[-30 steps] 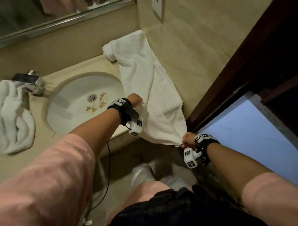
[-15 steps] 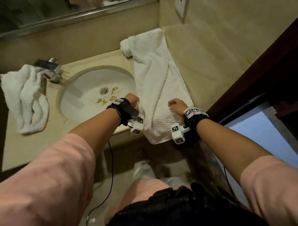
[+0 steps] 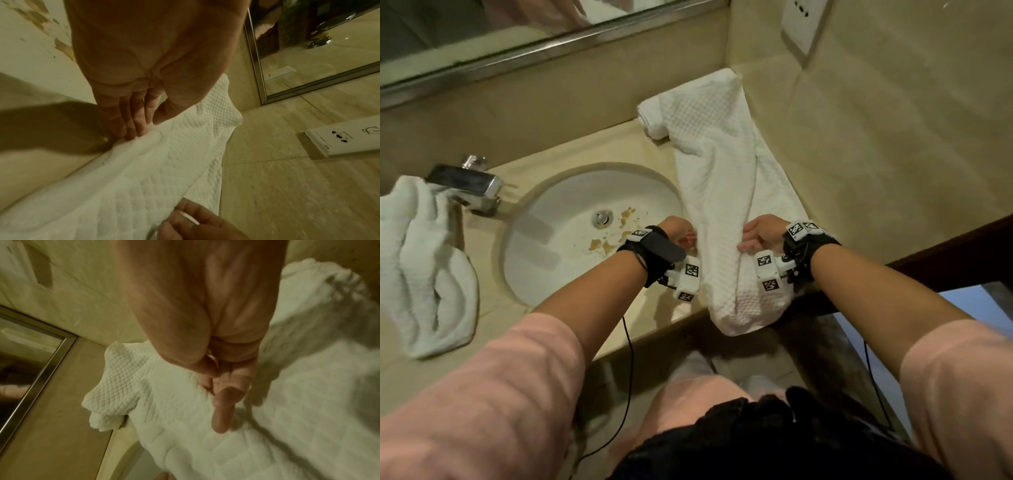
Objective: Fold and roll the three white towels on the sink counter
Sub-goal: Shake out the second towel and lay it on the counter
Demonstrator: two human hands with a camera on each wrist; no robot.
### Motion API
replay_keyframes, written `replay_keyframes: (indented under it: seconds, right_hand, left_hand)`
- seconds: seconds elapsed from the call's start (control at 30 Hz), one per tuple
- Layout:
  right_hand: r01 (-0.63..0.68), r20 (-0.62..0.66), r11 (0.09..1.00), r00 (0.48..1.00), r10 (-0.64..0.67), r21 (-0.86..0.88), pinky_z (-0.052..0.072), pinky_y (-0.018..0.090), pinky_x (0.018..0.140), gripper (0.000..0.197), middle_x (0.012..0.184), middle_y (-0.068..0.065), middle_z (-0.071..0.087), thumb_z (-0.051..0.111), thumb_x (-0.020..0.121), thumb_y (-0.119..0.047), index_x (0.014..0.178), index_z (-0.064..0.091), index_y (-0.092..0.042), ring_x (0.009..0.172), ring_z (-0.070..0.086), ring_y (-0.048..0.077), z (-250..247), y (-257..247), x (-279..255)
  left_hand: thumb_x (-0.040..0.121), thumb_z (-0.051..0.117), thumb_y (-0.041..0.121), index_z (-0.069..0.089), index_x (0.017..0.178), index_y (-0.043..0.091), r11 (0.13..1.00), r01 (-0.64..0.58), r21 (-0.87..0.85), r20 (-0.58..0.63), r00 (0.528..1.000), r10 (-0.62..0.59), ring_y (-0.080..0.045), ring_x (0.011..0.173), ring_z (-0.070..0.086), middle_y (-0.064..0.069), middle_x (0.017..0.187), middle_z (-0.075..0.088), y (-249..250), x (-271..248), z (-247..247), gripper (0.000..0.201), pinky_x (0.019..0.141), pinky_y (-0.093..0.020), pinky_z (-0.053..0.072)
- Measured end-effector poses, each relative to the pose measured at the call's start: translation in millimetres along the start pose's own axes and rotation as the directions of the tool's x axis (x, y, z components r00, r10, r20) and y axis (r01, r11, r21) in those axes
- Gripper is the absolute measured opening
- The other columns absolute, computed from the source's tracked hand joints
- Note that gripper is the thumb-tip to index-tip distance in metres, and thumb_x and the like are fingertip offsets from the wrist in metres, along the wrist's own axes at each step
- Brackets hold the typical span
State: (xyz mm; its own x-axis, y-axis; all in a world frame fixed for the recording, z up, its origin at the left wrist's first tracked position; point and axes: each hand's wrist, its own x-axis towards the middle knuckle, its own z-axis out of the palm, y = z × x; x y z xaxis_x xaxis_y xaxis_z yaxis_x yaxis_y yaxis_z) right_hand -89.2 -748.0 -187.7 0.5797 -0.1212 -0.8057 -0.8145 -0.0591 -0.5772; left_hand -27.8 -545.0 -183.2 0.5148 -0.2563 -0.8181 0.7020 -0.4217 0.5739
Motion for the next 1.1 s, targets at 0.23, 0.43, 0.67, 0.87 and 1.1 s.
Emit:
replay_keyframes:
  seconds: [0.23, 0.43, 0.67, 0.87, 1.1]
  right_hand:
    - [0.036, -0.039, 0.994, 0.998, -0.04, -0.104, 0.033, 0.015, 0.033, 0.027, 0.06, 0.009, 0.047, 0.033, 0.094, 0.007, 0.112, 0.044, -0.01, 0.028, 0.043, 0.007, 10.1, -2.9, 8.5]
    - [0.056, 0.096, 0.983, 0.995, -0.039, -0.174, 0.02, 0.024, 0.047, 0.018, 0.065, 0.006, 0.048, 0.051, 0.092, -0.026, 0.078, 0.049, -0.015, 0.042, 0.031, 0.012, 12.2, -6.2, 14.3]
    - [0.16, 0.068, 0.92, 0.987, -0.146, -0.358, 0.036, 0.017, 0.037, 0.026, 0.04, -0.005, 0.052, 0.055, 0.094, -0.022, 0.07, 0.05, -0.014, 0.035, 0.05, 0.006, 18.3, -32.1, 10.2]
    - [0.201, 0.039, 0.948, 0.979, -0.198, -0.246, 0.053, 0.036, 0.084, 0.019, 0.098, 0.009, 0.069, 0.065, 0.083, -0.032, 0.091, 0.064, -0.014, 0.088, 0.064, 0.021, 8.4, -30.1, 20.0]
    - [0.227, -0.158, 0.947, 0.951, -0.266, -0.226, 0.033, 0.025, 0.053, 0.023, 0.064, 0.001, 0.051, 0.062, 0.082, -0.02, 0.064, 0.048, -0.017, 0.057, 0.046, 0.016, -19.2, -25.9, 0.3]
  left_hand:
    - [0.095, 0.036, -0.006, 0.049, 0.067, 0.003, 1.0, 0.001, -0.023, -0.086, 0.996, -0.003, -0.02, 0.058, 0.05, -0.011, 0.068, 0.05, 0.1, 20.9, 5.9, 0.033, 0.043, -0.022, 0.049]
    - [0.094, 0.047, -0.005, 0.053, 0.068, 0.009, 1.0, -0.029, 0.008, -0.059, 0.998, 0.029, -0.025, 0.069, 0.053, -0.011, 0.074, 0.054, 0.9, 28.1, 7.5, 0.03, 0.091, -0.043, 0.048]
    - [0.091, 0.054, -0.002, 0.059, 0.073, 0.007, 0.998, -0.066, 0.013, -0.148, 0.987, 0.067, -0.022, 0.065, 0.053, -0.013, 0.084, 0.058, 6.4, 18.4, 15.7, 0.021, 0.074, -0.034, 0.048]
    - [0.1, 0.041, 0.028, 0.055, 0.123, -0.005, 0.974, -0.005, 0.228, -0.195, 0.98, 0.05, -0.035, 0.113, 0.057, -0.02, 0.125, 0.058, 13.8, 11.7, 34.7, 0.043, 0.097, -0.04, 0.045]
    - [0.098, 0.041, 0.021, 0.051, 0.13, -0.004, 0.957, -0.008, 0.291, -0.19, 0.979, 0.067, -0.035, 0.121, 0.053, -0.022, 0.132, 0.054, 20.8, 9.0, 45.9, 0.042, 0.092, -0.033, 0.045]
